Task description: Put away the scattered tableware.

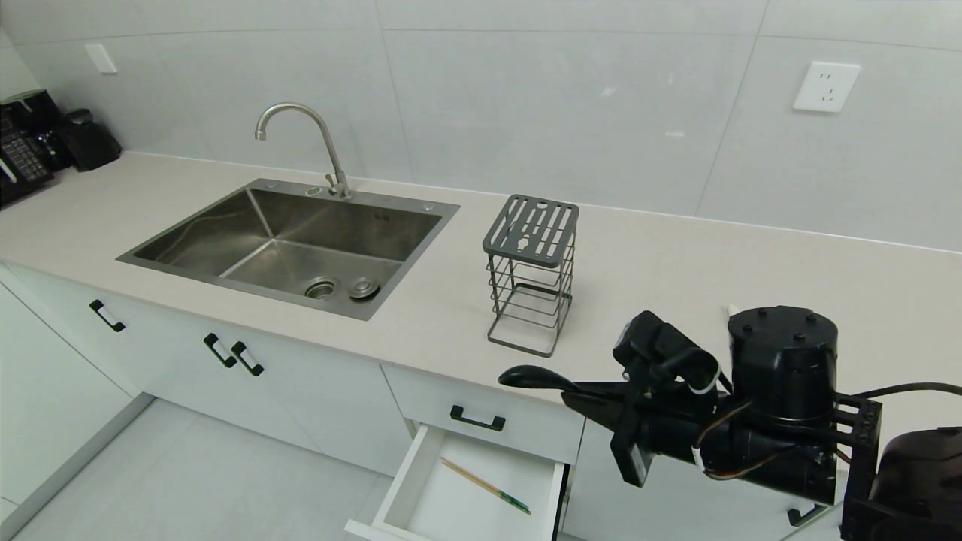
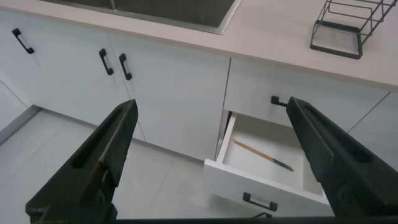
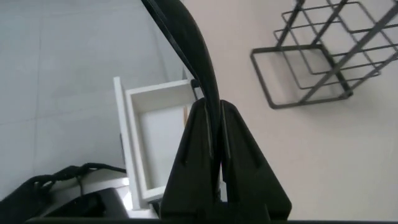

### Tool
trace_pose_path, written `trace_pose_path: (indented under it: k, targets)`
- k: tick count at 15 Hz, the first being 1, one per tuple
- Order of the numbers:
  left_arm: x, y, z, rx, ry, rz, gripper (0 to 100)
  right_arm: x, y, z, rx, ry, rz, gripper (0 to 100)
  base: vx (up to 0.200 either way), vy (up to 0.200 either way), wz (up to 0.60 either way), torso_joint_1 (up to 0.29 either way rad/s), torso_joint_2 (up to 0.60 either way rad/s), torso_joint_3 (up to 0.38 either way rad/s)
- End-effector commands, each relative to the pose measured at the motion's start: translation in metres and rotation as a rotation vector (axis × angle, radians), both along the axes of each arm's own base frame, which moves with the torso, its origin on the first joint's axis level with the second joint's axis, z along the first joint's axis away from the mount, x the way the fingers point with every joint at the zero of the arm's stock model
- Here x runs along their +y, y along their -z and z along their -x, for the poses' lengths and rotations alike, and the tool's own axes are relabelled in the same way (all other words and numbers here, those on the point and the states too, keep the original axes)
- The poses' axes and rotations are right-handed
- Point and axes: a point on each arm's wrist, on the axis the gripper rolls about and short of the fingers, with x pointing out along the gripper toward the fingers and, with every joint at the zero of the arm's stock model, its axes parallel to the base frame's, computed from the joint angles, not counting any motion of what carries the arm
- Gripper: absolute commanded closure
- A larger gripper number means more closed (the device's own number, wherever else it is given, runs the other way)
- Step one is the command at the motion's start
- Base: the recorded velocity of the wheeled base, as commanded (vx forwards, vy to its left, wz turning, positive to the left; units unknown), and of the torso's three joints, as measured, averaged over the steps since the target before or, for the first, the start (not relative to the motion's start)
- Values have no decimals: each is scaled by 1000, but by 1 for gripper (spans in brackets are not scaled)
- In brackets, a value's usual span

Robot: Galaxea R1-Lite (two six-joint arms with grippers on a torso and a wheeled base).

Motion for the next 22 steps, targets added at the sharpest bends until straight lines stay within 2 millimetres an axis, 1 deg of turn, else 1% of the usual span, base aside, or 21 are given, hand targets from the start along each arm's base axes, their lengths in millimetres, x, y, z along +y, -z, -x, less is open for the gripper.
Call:
trace_pose_path:
  k: [1,2,3,5,7,8,9,11,14,19,22]
  targets:
    - [0,0,0,1,-1,0,0,12,3,9,48,-19,-26,100,0,0,0,0,0,0]
    - [0,0,0,1,-1,0,0,14,5,8,78,-6,-39,100,0,0,0,0,0,0]
    - [0,0,0,1,-1,0,0,23,9,14,148,-15,-70,100,0,0,0,0,0,0]
    - [0,0,0,1,-1,0,0,34,12,18,200,-3,-99,100,0,0,0,0,0,0]
    - [0,0,0,1,-1,0,0,44,19,20,231,-14,-93,100,0,0,0,0,0,0]
    - [0,0,0,1,-1,0,0,55,24,18,230,-30,-85,100,0,0,0,0,0,0]
    - [0,0,0,1,-1,0,0,67,25,11,215,-44,-86,100,0,0,0,0,0,0]
    - [0,0,0,1,-1,0,0,81,27,0,112,-76,-39,100,0,0,0,0,0,0]
    - [0,0,0,1,-1,0,0,87,35,-1,105,-94,-8,100,0,0,0,0,0,0]
    - [0,0,0,1,-1,0,0,90,35,-1,101,-98,-13,100,0,0,0,0,0,0]
    - [0,0,0,1,-1,0,0,91,38,0,111,-99,-4,100,0,0,0,0,0,0]
